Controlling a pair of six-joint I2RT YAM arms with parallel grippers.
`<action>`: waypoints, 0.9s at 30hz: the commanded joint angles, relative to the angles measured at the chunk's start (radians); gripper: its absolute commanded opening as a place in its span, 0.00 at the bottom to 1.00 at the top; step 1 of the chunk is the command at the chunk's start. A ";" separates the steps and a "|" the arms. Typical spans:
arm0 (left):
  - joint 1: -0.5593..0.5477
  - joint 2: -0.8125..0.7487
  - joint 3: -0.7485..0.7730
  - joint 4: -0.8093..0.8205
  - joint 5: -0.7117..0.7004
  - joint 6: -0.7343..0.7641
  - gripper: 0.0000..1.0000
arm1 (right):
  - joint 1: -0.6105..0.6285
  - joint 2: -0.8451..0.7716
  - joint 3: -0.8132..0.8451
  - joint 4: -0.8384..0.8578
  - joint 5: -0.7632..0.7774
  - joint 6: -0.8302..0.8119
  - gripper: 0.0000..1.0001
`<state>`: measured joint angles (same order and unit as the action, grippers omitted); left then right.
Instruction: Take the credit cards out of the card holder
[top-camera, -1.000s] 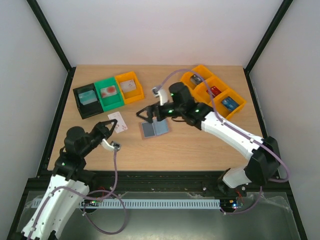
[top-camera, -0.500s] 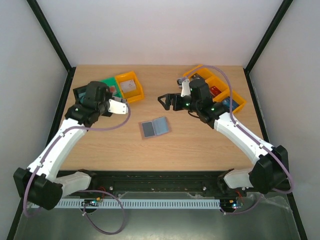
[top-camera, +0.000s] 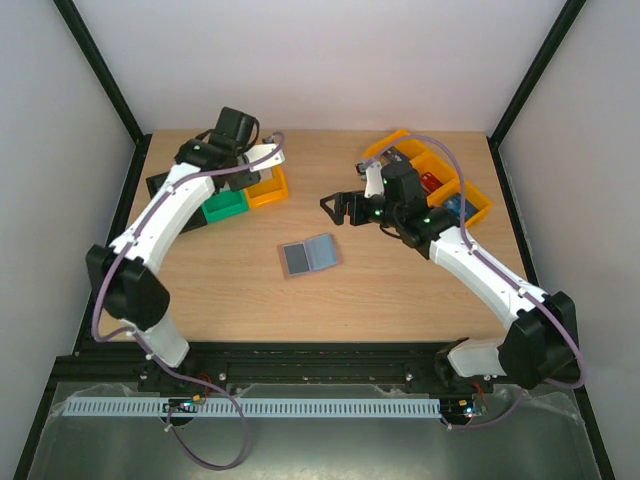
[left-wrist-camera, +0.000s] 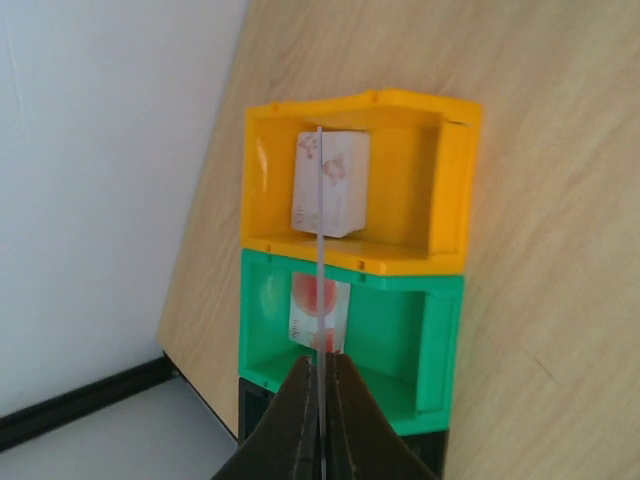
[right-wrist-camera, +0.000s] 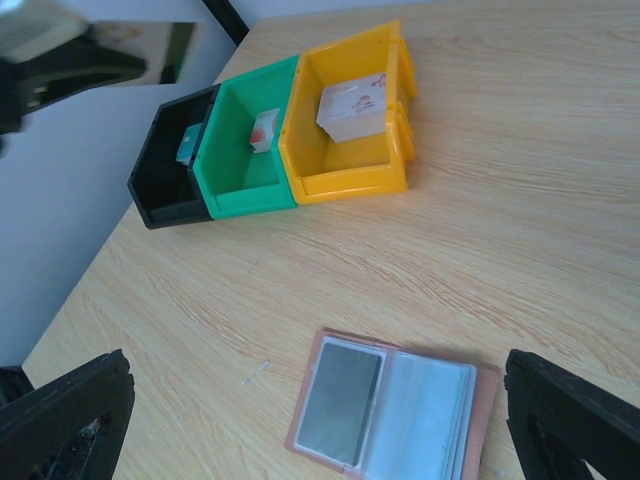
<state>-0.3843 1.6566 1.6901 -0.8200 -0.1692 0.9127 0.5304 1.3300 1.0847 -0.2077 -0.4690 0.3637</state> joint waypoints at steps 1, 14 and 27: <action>-0.007 0.104 0.044 0.140 -0.207 -0.179 0.02 | -0.010 -0.031 -0.009 -0.018 0.023 -0.044 0.99; 0.035 0.549 0.344 0.194 -0.249 -0.361 0.02 | -0.053 0.037 0.000 -0.018 0.023 -0.075 0.99; 0.056 0.678 0.340 0.228 -0.386 -0.319 0.02 | -0.081 0.060 -0.004 -0.013 -0.002 -0.087 0.99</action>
<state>-0.3202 2.2887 2.0151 -0.6098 -0.4770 0.5686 0.4572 1.3800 1.0847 -0.2134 -0.4603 0.2943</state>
